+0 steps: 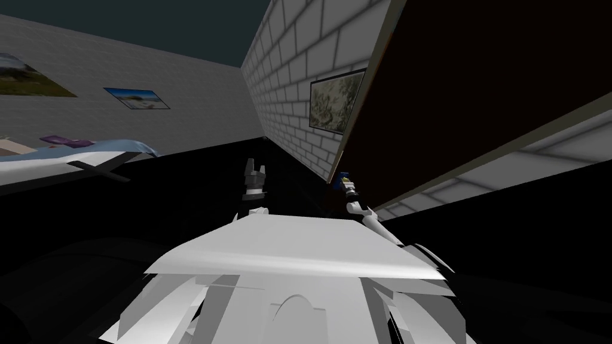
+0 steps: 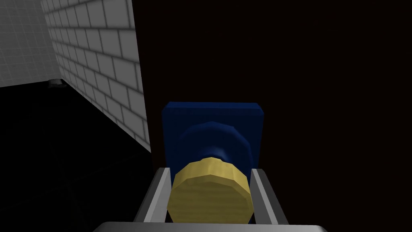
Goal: Pull the door open
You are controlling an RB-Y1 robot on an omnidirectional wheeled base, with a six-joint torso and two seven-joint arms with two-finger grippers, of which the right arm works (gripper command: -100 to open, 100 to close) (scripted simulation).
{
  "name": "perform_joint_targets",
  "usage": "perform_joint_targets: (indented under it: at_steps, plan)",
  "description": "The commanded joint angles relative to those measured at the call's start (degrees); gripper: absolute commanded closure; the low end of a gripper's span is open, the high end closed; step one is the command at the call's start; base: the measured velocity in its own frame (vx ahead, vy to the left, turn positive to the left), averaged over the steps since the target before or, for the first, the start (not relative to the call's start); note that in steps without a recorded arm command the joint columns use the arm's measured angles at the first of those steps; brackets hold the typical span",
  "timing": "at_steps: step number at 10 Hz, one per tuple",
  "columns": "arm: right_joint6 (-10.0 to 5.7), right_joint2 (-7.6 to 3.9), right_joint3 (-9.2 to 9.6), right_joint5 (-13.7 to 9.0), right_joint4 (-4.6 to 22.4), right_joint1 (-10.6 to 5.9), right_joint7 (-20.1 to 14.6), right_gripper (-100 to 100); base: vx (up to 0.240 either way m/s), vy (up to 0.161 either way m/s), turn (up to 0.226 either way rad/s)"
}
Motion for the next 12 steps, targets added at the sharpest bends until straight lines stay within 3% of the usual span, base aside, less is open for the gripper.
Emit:
perform_joint_targets:
  at_steps: [1, 6, 12]
  plan:
    - [0.32, 0.08, 1.68, 0.58, -0.91, -0.14, 1.50, 100, -0.004, -0.014, -0.191]
    - [1.07, 0.37, 6.74, 1.53, -4.16, -0.19, 4.47, 100, -0.006, -0.050, -0.158]
    - [1.85, 0.83, 14.07, 2.08, -9.21, -0.12, 6.69, 100, -0.033, -0.072, -0.137]
